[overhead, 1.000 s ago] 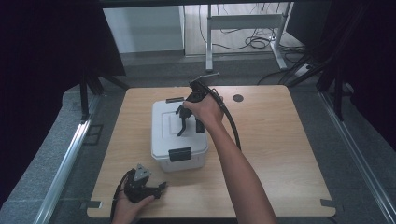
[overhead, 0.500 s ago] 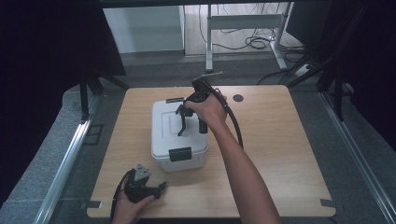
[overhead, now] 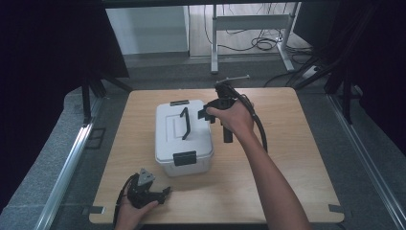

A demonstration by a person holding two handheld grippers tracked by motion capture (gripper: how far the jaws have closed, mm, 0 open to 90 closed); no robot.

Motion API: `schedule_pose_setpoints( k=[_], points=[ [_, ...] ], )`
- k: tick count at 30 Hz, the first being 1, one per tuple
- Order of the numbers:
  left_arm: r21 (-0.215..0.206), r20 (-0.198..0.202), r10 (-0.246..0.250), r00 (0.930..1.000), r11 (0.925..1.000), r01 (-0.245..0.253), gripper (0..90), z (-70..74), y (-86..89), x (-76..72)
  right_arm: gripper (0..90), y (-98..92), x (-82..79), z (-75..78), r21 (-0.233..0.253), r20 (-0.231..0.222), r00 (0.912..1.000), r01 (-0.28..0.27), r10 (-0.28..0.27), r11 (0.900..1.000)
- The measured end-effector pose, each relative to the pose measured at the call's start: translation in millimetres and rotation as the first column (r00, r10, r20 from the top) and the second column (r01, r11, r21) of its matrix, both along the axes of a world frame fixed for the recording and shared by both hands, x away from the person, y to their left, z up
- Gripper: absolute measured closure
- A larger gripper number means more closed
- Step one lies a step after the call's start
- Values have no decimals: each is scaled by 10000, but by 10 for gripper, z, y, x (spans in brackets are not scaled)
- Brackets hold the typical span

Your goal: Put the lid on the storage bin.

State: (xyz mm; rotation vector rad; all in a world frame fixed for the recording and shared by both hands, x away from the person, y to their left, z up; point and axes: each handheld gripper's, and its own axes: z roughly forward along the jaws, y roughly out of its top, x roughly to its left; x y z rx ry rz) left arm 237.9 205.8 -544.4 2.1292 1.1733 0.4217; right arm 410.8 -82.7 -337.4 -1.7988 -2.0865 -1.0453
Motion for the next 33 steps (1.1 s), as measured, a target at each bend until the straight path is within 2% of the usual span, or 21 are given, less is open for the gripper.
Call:
schedule_pose_setpoints(
  k=[6,9,12,15,19,27,29,33],
  points=[
    [1,-1,-2,10000,10000,2,118,0,0,0,632,-357,-127,-22,350,267,9991,321,-330,9989],
    [6,-10,-8,10000,10000,8,118,1,1,0,594,-555,-199,-75,701,624,9970,421,-465,9967],
    [32,5,-23,10000,10000,23,118,2,2,2,577,-712,-272,-126,935,793,9951,511,-586,9943],
    [27,4,-20,10000,10000,20,118,2,2,1,563,-848,-349,-176,1077,1071,9923,509,-625,9929],
    [30,4,-24,10000,10000,24,118,2,2,1,551,-1013,-451,-245,1028,1419,9882,430,-574,9938],
    [20,26,-20,10000,10000,19,118,0,2,0,534,-1321,-684,-501,1274,1748,9800,728,-947,9892],
    [22,26,-19,10000,10000,19,118,0,2,1,530,-1390,-744,-607,1533,1769,9777,864,-1133,9844],
    [27,4,-38,10000,10000,38,118,1,3,0,523,-1494,-837,-812,1690,1717,9763,1024,-1316,9803]
  ],
)
